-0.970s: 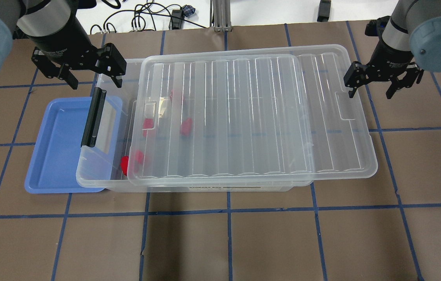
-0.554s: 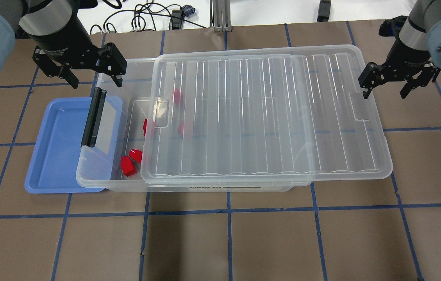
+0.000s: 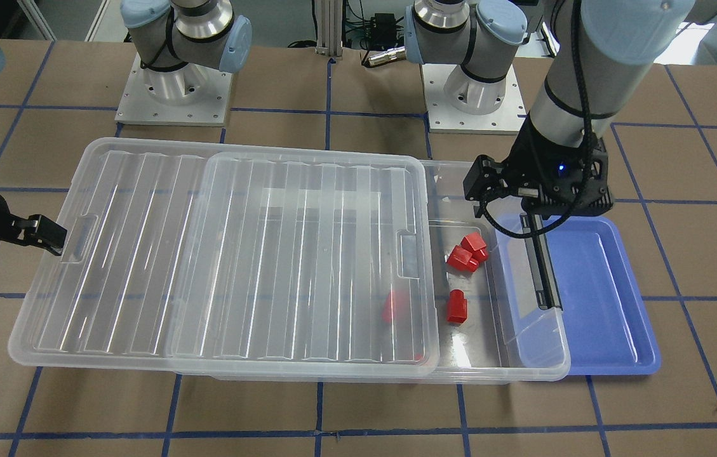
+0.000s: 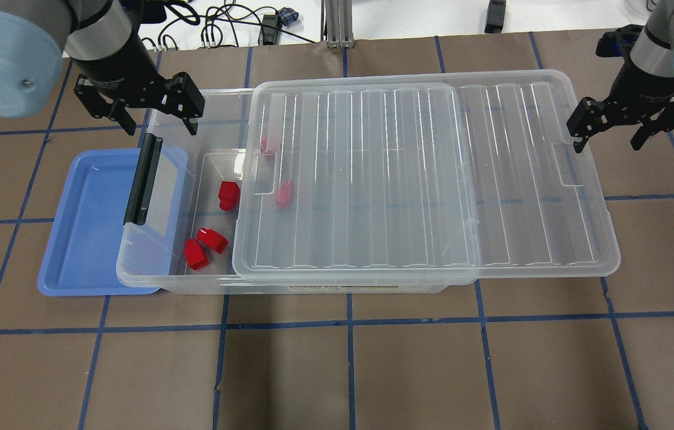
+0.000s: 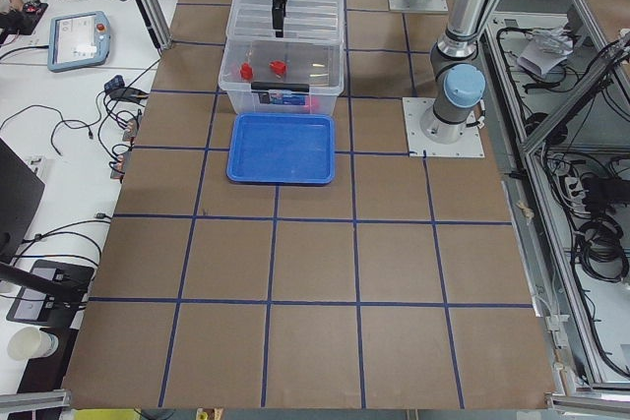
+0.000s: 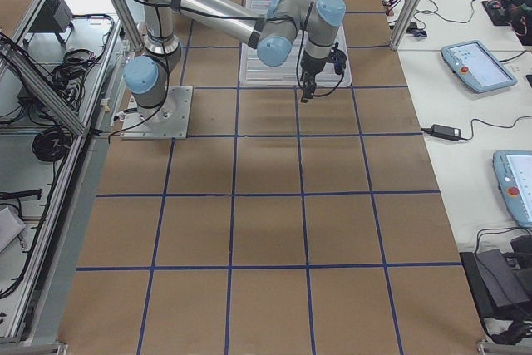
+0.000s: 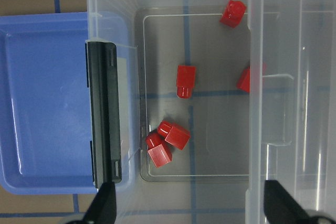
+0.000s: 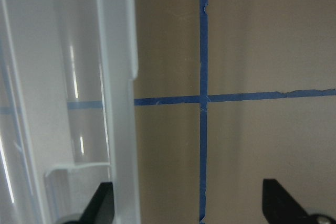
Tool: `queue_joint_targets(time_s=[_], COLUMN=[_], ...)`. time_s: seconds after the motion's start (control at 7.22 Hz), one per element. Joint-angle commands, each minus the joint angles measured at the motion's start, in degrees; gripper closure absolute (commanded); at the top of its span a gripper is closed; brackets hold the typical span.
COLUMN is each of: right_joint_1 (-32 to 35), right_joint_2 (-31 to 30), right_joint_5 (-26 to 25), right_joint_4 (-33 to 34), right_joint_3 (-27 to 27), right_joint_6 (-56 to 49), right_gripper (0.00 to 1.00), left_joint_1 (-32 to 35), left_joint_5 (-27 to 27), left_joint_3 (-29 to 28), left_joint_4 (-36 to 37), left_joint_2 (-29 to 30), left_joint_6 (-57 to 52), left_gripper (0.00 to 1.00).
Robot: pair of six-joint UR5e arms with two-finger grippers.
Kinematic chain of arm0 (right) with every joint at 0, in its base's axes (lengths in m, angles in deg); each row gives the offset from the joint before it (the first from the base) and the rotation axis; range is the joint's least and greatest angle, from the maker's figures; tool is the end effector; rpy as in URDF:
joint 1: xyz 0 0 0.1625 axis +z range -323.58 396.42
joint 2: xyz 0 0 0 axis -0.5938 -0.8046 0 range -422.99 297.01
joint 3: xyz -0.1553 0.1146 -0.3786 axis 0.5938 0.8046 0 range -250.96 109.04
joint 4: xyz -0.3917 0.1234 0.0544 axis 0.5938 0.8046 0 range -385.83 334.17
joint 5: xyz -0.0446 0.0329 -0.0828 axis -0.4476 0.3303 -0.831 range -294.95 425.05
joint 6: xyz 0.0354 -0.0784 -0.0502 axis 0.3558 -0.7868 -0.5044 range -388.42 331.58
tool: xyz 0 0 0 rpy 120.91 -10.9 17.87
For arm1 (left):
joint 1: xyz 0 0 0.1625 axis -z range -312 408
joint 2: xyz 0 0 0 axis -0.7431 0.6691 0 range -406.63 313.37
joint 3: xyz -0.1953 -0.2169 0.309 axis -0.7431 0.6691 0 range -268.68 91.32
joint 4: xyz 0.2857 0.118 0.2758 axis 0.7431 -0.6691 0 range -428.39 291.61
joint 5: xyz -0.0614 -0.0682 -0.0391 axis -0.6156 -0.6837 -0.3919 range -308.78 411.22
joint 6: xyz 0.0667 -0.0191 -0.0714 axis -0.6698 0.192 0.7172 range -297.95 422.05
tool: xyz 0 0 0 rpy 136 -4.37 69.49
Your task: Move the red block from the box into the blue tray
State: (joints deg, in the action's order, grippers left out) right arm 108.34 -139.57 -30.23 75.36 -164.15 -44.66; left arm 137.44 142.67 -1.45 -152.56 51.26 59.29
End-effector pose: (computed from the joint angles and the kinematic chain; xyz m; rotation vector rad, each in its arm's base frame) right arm -0.0571 -0.5750 0.3556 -0.0428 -3.0759 -0.1810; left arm -0.1255 -0.5512 0.4502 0.0598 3.1154 -0.0180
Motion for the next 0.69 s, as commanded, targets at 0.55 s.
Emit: queue_joint_targets(time_s=[0.55], right_joint_1=[-0.81], right_joint_2=[0.03], right_joint_5=[-0.87], right_joint_4=[0.75], right_joint_3=[0.03], right_joint_6=[-2.49], right_gripper=[0.0], left_joint_1=[0.46], left_joint_5=[-3.21], left_joint_3=[3.8], left_joint_4=[4.87], left_joint_2=[5.38], left_joint_6=[0.22], left_gripper=[0.0])
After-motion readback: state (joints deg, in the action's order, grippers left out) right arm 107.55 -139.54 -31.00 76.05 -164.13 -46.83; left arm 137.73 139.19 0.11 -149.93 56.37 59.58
